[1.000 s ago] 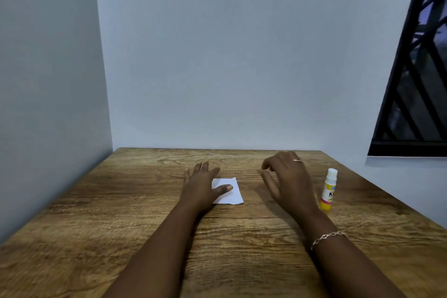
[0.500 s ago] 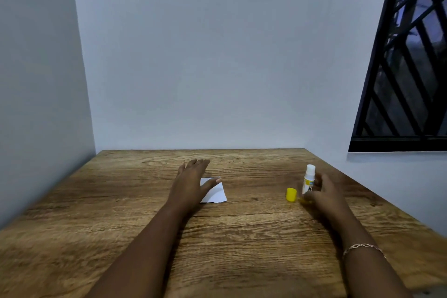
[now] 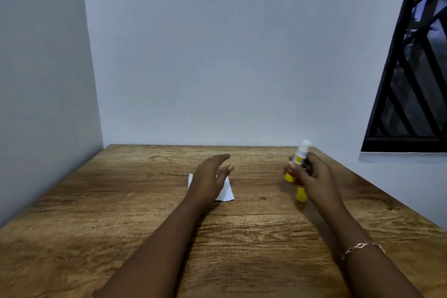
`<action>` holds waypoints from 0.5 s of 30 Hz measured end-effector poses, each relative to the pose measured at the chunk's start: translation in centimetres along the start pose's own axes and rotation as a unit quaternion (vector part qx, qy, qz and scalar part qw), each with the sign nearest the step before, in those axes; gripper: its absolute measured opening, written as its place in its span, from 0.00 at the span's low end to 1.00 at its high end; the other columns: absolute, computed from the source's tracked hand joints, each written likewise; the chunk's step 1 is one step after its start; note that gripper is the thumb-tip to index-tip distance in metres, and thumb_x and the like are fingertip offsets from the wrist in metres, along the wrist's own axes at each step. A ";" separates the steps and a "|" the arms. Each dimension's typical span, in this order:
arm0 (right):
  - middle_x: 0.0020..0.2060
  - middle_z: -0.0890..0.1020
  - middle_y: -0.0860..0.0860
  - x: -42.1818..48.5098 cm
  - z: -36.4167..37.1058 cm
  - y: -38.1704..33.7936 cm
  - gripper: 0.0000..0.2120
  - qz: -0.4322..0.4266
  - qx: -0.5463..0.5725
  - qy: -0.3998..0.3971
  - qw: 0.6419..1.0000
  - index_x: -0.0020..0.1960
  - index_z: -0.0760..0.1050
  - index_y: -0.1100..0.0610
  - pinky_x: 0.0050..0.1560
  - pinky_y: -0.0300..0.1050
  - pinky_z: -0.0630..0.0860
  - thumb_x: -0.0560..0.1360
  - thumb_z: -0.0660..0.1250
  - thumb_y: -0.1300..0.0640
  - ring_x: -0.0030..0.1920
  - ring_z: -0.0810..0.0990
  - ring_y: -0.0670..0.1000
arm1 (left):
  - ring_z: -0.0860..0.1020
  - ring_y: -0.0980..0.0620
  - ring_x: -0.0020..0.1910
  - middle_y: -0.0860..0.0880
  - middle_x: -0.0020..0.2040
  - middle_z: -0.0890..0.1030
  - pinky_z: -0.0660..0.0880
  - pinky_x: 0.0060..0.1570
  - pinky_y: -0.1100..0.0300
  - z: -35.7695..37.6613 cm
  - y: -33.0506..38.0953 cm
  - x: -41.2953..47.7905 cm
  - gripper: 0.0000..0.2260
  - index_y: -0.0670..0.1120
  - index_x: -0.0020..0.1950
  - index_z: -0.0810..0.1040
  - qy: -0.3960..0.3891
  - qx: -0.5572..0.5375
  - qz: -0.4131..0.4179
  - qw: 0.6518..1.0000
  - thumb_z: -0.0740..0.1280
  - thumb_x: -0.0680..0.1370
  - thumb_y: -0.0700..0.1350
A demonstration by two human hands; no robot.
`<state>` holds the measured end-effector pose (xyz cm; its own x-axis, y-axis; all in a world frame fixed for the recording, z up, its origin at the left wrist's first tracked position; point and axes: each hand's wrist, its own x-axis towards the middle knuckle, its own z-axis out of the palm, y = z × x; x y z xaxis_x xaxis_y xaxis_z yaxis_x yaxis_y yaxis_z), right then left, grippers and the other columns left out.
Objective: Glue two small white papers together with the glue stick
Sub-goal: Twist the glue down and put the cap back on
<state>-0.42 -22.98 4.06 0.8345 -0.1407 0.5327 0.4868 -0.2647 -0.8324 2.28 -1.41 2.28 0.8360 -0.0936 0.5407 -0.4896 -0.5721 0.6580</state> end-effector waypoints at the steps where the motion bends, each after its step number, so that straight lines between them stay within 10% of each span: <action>1: 0.40 0.80 0.57 0.4 1.1 -0.4 0.05 0.009 0.017 -0.050 0.999 0.44 0.73 0.55 0.39 0.43 0.78 0.74 0.64 0.64 0.40 0.79 0.50 | 0.71 0.51 0.67 0.48 0.66 0.75 0.66 0.58 0.68 0.1 0.5 0.0 0.16 0.45 0.66 0.73 -0.002 -0.041 0.000 0.999 0.62 0.78 0.46; 6: 0.42 0.80 0.56 2.6 6.4 -1.9 0.10 0.047 0.030 -0.231 0.971 0.54 0.72 0.64 0.41 0.42 0.79 0.73 0.63 0.69 0.41 0.80 0.51 | 0.78 0.59 0.58 0.58 0.54 0.81 0.74 0.60 0.58 0.5 1.5 0.2 0.13 0.59 0.55 0.76 -0.027 -0.215 0.007 0.976 0.67 0.71 0.53; 15: 0.39 0.85 0.53 2.7 8.9 0.6 0.12 0.075 0.139 -0.305 0.939 0.48 0.79 0.59 0.47 0.40 0.80 0.68 0.68 0.71 0.44 0.83 0.52 | 0.76 0.44 0.45 0.38 0.45 0.80 0.72 0.47 0.51 -0.4 -0.5 1.0 0.09 0.35 0.53 0.80 -0.024 -0.379 -0.090 0.921 0.66 0.74 0.35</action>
<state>4.42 -15.05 3.68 0.8505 0.4381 0.2912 0.3302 -0.0137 -0.9438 3.25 -0.90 2.65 0.9214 -0.0986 0.3758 -0.3597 0.1494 0.9211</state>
